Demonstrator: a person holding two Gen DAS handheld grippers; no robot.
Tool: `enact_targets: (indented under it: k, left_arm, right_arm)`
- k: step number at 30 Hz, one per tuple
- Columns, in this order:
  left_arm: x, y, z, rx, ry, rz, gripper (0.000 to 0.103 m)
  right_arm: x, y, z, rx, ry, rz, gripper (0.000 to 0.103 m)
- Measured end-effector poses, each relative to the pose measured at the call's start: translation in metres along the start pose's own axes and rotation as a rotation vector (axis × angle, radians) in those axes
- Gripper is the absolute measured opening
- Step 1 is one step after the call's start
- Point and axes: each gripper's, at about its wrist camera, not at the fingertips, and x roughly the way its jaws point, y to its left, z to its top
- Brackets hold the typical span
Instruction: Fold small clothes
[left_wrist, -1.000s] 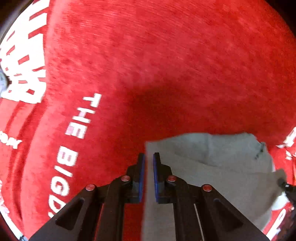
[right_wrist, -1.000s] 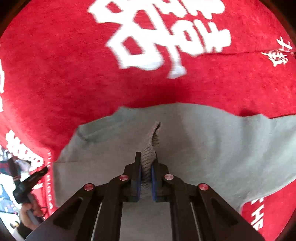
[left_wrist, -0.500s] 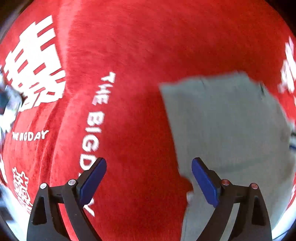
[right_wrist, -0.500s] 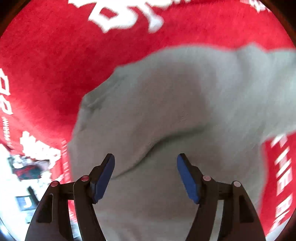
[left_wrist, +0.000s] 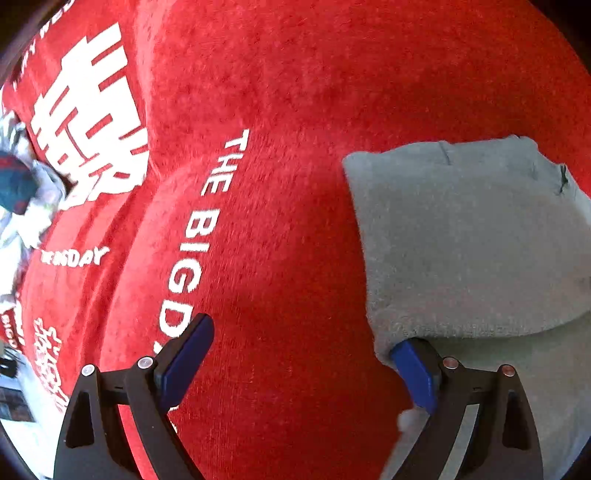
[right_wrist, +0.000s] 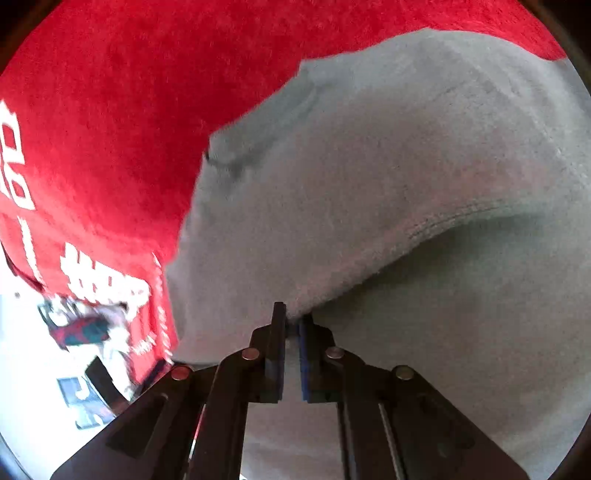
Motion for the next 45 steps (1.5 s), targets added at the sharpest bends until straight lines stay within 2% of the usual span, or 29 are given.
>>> enact_targets:
  k: [1,3,4,5,6,9,10,11,12,17,22,24,27,29,32,35,37,39,41,45]
  left_arm:
    - [0.003,0.004,-0.003,-0.006,0.006,-0.013,0.094]
    - [0.006,0.008,-0.005,-0.008,0.011,-0.037,0.094]
    - [0.005,0.007,-0.006,-0.003,0.011,-0.038,0.094]
    - [0.0,0.006,-0.006,0.003,0.01,-0.041,0.094]
    - [0.001,0.007,-0.005,0.008,0.008,-0.045,0.093]
    - [-0.007,0.008,-0.006,0.017,0.016,-0.06,0.093]
    - [-0.013,0.008,-0.009,0.015,0.02,-0.06,0.093]
    - [-0.018,0.009,-0.011,0.009,0.029,-0.063,0.093]
    - [-0.022,0.012,-0.012,0.001,0.033,-0.068,0.093]
    - [-0.043,0.025,-0.015,-0.053,0.019,-0.066,0.093]
    - [-0.045,0.024,0.0,-0.103,-0.002,-0.088,0.093]
    - [-0.038,0.011,0.011,-0.088,-0.01,-0.103,0.093]
    - [-0.02,-0.007,0.016,-0.046,0.011,-0.065,0.093]
    - [-0.003,-0.015,0.013,-0.031,0.05,-0.018,0.094]
    - [0.001,-0.009,0.005,-0.088,0.048,-0.038,0.094]
    - [-0.007,-0.01,0.002,-0.075,0.066,-0.023,0.094]
    - [-0.016,-0.013,0.0,-0.051,0.06,-0.02,0.094]
    - [-0.031,-0.018,-0.003,-0.036,0.047,-0.021,0.094]
    - [-0.043,-0.021,-0.005,-0.048,0.04,-0.04,0.094]
    - [-0.07,-0.033,-0.01,-0.082,0.022,-0.099,0.094]
  right_arm:
    - [0.001,-0.002,-0.003,-0.007,0.011,-0.02,0.013]
    - [-0.007,-0.013,-0.006,0.012,-0.001,-0.056,0.029]
    - [-0.014,-0.018,-0.006,0.024,-0.023,-0.053,0.035]
    - [-0.023,-0.024,-0.005,0.037,-0.05,-0.063,0.049]
    - [-0.034,-0.03,-0.001,0.056,-0.091,-0.079,0.053]
    - [-0.047,-0.047,0.015,0.12,-0.136,-0.094,0.052]
    - [-0.049,-0.053,0.022,0.149,-0.143,-0.082,0.048]
    - [-0.051,-0.055,0.029,0.154,-0.145,-0.082,0.018]
    - [-0.052,-0.054,0.034,0.136,-0.137,-0.104,0.008]
    - [-0.053,-0.045,0.033,-0.001,-0.089,-0.267,0.009]
    - [-0.066,-0.058,0.021,-0.003,-0.096,-0.386,0.012]
    - [-0.076,-0.055,0.017,-0.019,-0.135,-0.372,0.012]
    - [-0.082,-0.045,0.023,-0.076,-0.178,-0.332,0.012]
    - [-0.075,-0.039,0.032,-0.108,-0.168,-0.318,0.012]
    - [-0.05,-0.041,0.04,-0.132,-0.095,-0.368,0.012]
    - [-0.059,-0.043,0.037,-0.123,-0.089,-0.355,0.013]
    - [-0.071,-0.045,0.03,-0.113,-0.085,-0.331,0.026]
    - [-0.082,-0.045,0.023,-0.12,-0.085,-0.298,0.061]
    - [-0.093,-0.045,0.015,-0.129,-0.088,-0.284,0.062]
    - [-0.104,-0.056,0.003,-0.107,-0.039,-0.263,0.062]
